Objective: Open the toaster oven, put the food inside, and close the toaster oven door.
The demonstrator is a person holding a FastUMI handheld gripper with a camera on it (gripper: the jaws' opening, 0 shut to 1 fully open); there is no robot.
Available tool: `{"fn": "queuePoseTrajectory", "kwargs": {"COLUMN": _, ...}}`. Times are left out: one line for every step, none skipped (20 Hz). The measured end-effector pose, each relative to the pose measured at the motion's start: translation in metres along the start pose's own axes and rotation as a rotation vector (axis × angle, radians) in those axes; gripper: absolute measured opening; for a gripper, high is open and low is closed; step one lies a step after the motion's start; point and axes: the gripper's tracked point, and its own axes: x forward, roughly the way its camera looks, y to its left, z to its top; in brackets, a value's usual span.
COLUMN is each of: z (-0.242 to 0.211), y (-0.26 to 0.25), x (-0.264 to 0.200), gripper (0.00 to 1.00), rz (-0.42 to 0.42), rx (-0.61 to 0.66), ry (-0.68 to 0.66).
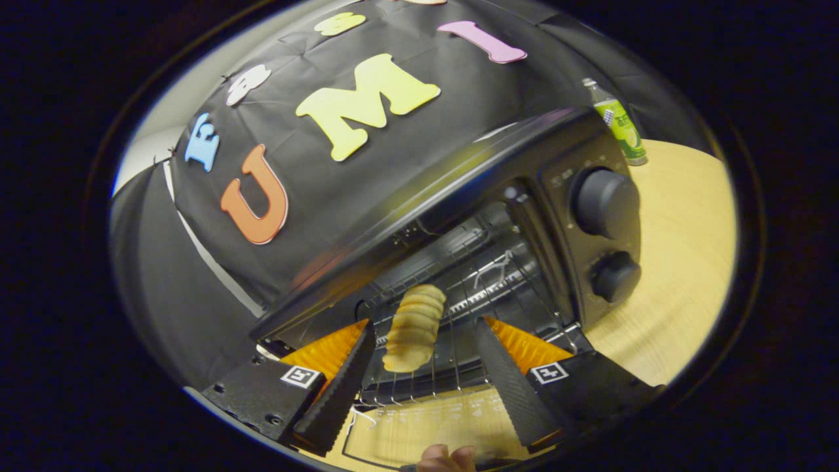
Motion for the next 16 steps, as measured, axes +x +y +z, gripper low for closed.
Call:
{"fn": "queuePoseTrajectory", "kwargs": {"z": -0.001, "y": 0.000, "x": -0.008, "gripper": 1.00, "rz": -0.005, "rx": -0.009, "ry": 0.006}}
{"fn": "queuePoseTrajectory", "kwargs": {"z": -0.001, "y": 0.001, "x": -0.016, "gripper": 1.00, "rz": -0.009, "rx": -0.017, "ry": 0.008}}
{"fn": "queuePoseTrajectory", "kwargs": {"z": -0.003, "y": 0.004, "x": -0.025, "gripper": 1.00, "rz": -0.006, "rx": -0.025, "ry": 0.012}}
{"fn": "queuePoseTrajectory", "kwargs": {"z": -0.003, "y": 0.009, "x": -0.034, "gripper": 1.00, "rz": -0.004, "rx": -0.031, "ry": 0.014}}
{"fn": "queuePoseTrajectory", "kwargs": {"z": -0.003, "y": 0.013, "x": -0.044, "gripper": 1.00, "rz": -0.002, "rx": -0.042, "ry": 0.013}}
{"fn": "queuePoseTrajectory", "kwargs": {"z": -0.003, "y": 0.017, "x": -0.054, "gripper": 1.00, "rz": -0.005, "rx": -0.062, "ry": 0.012}}
{"fn": "queuePoseTrajectory", "kwargs": {"z": -0.002, "y": 0.020, "x": -0.066, "gripper": 1.00, "rz": -0.016, "rx": -0.092, "ry": 0.006}}
{"fn": "queuePoseTrajectory", "kwargs": {"z": 0.002, "y": 0.022, "x": -0.078, "gripper": 1.00, "rz": -0.031, "rx": -0.126, "ry": -0.008}}
{"fn": "queuePoseTrajectory", "kwargs": {"z": 0.007, "y": 0.023, "x": -0.088, "gripper": 1.00, "rz": -0.053, "rx": -0.165, "ry": -0.025}}
{"fn": "queuePoseTrajectory", "kwargs": {"z": 0.012, "y": 0.026, "x": -0.098, "gripper": 1.00, "rz": -0.065, "rx": -0.204, "ry": -0.044}}
{"fn": "queuePoseTrajectory", "kwargs": {"z": 0.017, "y": 0.032, "x": -0.110, "gripper": 1.00, "rz": -0.066, "rx": -0.234, "ry": -0.059}}
{"fn": "queuePoseTrajectory", "kwargs": {"z": 0.020, "y": 0.036, "x": -0.122, "gripper": 1.00, "rz": -0.073, "rx": -0.255, "ry": -0.069}}
{"fn": "queuePoseTrajectory", "kwargs": {"z": 0.022, "y": 0.041, "x": -0.134, "gripper": 1.00, "rz": -0.075, "rx": -0.271, "ry": -0.074}}
{"fn": "queuePoseTrajectory", "kwargs": {"z": 0.025, "y": 0.048, "x": -0.146, "gripper": 1.00, "rz": -0.074, "rx": -0.287, "ry": -0.078}}
{"fn": "queuePoseTrajectory", "kwargs": {"z": 0.027, "y": 0.054, "x": -0.160, "gripper": 1.00, "rz": -0.077, "rx": -0.315, "ry": -0.084}}
{"fn": "queuePoseTrajectory", "kwargs": {"z": 0.032, "y": 0.061, "x": -0.175, "gripper": 1.00, "rz": -0.088, "rx": -0.347, "ry": -0.097}}
